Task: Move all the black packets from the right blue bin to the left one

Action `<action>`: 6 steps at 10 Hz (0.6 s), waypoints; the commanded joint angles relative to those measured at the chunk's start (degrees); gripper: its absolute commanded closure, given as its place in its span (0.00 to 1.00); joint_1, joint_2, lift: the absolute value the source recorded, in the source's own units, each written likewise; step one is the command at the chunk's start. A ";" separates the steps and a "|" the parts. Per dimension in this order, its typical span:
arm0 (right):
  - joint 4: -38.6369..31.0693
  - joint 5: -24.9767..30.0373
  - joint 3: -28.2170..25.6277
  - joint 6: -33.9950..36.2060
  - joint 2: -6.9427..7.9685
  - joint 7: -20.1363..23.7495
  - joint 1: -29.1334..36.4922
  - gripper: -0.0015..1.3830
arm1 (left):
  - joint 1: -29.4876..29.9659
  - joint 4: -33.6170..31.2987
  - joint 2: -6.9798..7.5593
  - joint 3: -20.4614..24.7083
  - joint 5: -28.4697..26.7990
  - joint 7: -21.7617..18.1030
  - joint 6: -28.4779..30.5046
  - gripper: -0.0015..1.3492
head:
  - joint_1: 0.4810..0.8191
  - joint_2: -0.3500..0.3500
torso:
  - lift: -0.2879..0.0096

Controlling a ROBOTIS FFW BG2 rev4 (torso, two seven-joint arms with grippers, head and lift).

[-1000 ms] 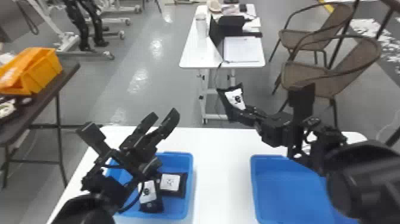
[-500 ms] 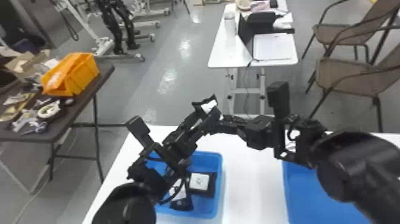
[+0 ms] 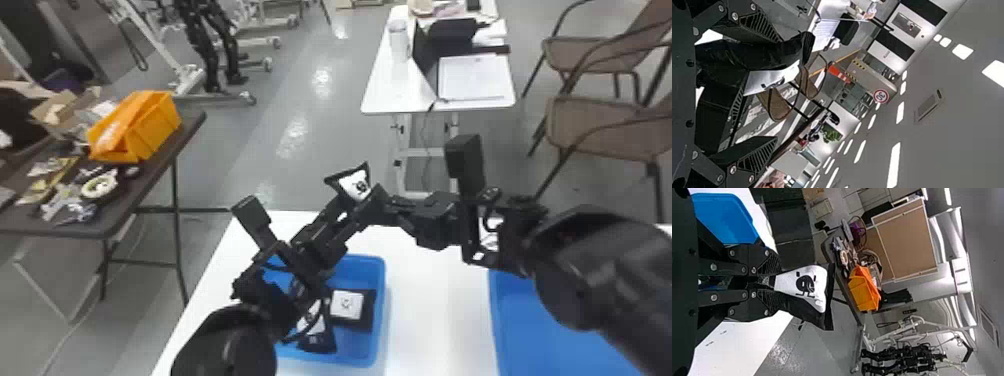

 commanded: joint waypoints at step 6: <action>-1.28 0.78 1.49 0.23 -0.74 -0.08 -0.53 0.76 | 0.08 1.24 0.55 5.62 -1.77 0.43 0.65 0.17 | 0.63 0.99 | 0.97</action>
